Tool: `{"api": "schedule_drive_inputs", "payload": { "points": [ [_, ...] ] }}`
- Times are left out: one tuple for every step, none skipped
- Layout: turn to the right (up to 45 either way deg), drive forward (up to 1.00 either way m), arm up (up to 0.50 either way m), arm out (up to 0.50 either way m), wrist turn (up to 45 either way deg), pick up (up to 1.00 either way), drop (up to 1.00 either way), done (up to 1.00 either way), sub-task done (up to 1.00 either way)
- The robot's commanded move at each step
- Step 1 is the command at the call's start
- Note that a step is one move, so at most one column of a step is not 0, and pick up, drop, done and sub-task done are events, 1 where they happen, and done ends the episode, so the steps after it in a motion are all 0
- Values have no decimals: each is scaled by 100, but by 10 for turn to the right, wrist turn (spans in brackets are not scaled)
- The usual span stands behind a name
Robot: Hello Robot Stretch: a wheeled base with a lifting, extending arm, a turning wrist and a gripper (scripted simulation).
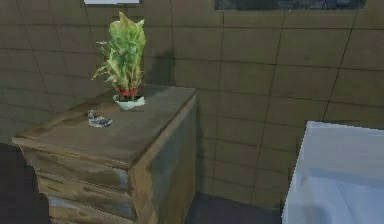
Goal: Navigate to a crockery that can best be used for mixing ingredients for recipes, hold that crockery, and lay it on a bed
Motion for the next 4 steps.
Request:
{"api": "schedule_drive_inputs", "payload": {
  "points": [
    [0,0,0,0,0,0,100,0,0],
    [0,0,10,0,0,0,0,0,0],
    [0,0,0,-8,0,0,0,0,0],
    [0,0,0,0,0,0,0,100,0]
  ]
}}
